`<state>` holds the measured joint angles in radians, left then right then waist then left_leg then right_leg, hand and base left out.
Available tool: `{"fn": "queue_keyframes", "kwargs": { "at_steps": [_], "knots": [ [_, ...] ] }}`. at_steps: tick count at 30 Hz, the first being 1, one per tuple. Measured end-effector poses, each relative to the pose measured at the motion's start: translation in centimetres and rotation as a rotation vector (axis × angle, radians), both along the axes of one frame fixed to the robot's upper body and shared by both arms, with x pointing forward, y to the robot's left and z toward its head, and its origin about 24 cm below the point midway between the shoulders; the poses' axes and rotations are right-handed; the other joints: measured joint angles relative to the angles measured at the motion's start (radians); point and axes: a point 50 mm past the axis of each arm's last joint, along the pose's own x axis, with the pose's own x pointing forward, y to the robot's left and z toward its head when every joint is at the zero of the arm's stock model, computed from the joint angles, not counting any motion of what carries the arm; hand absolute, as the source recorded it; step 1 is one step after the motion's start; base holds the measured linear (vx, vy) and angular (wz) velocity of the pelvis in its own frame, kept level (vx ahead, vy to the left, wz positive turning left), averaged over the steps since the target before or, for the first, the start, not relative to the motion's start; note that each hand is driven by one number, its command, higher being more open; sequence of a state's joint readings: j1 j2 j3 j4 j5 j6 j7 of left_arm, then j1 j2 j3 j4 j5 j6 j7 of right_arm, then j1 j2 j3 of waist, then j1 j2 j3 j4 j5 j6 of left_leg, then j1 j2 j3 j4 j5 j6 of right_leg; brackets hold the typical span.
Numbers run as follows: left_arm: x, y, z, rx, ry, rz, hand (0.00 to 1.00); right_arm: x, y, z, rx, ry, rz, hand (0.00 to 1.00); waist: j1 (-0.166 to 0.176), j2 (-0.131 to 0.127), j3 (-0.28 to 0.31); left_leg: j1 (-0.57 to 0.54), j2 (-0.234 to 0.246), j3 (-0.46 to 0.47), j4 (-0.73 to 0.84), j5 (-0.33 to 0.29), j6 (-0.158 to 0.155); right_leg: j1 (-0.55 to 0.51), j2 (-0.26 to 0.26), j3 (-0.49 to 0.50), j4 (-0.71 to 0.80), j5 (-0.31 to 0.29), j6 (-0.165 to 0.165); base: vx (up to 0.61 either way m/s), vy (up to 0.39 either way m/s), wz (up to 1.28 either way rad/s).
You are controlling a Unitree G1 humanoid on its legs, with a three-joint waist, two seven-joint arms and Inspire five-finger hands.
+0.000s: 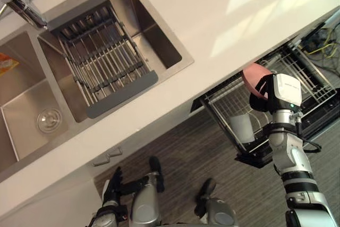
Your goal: Walk over to the sink, pick up the cup, carry it to the dishwasher, place the cup inside the dishwasher, then close the dishwasher door
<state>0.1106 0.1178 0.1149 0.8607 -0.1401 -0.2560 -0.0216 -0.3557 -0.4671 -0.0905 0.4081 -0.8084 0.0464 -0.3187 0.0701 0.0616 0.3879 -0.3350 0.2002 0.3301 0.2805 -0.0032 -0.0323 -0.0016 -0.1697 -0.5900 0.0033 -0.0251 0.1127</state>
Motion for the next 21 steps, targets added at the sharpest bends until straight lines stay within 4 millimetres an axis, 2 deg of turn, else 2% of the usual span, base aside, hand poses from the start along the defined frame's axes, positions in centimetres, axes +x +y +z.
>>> {"fn": "queue_keyframes", "kwargs": {
  "at_steps": [4, 7, 8, 12, 21],
  "knots": [
    [0.6, -0.3, 0.1, -0.012, -0.006, -0.019, 1.00, 0.4, -0.4, -1.0, 0.018, 0.039, -0.036, 0.00, 0.003, 0.011, 0.013, -0.013, -0.012, -0.023, 0.001, -0.003, 0.004, -0.001, -0.007, -0.014, 0.000, 0.000, 0.000, 0.02, 0.042, 0.13],
    [1.2, -0.5, 0.3, -0.015, -0.019, -0.035, 1.00, 0.3, -1.4, -1.8, 0.048, 0.056, -0.095, 0.00, 0.009, 0.021, 0.025, -0.025, -0.016, -0.035, 0.007, -0.007, 0.006, -0.001, -0.007, -0.020, 0.000, 0.000, 0.001, 0.02, 0.043, 0.13],
    [1.4, -0.5, 0.4, -0.015, -0.024, -0.041, 1.00, 0.3, -2.0, -2.0, 0.056, 0.066, -0.122, 1.00, 0.009, 0.025, 0.033, -0.029, -0.018, -0.040, 0.007, -0.007, 0.006, -0.002, -0.007, -0.022, 0.000, -0.001, 0.001, 0.00, 0.035, 0.14],
    [1.9, -0.6, 0.5, -0.021, -0.029, -0.049, 1.00, -0.1, -3.6, -2.3, 0.117, 0.055, -0.196, 1.00, 0.011, 0.032, 0.042, -0.037, -0.023, -0.047, 0.006, -0.007, 0.006, -0.004, -0.009, -0.026, 0.000, -0.002, 0.003, 0.00, 0.036, 0.07],
    [1.9, -0.7, 0.5, -0.022, -0.027, -0.056, 1.00, -0.5, -4.1, -1.9, 0.152, -0.024, -0.233, 1.00, 0.008, 0.032, 0.042, -0.037, -0.022, -0.046, 0.005, -0.007, 0.006, -0.004, -0.010, -0.027, 0.000, -0.003, 0.005, -0.01, 0.028, 0.00]
  ]
}}
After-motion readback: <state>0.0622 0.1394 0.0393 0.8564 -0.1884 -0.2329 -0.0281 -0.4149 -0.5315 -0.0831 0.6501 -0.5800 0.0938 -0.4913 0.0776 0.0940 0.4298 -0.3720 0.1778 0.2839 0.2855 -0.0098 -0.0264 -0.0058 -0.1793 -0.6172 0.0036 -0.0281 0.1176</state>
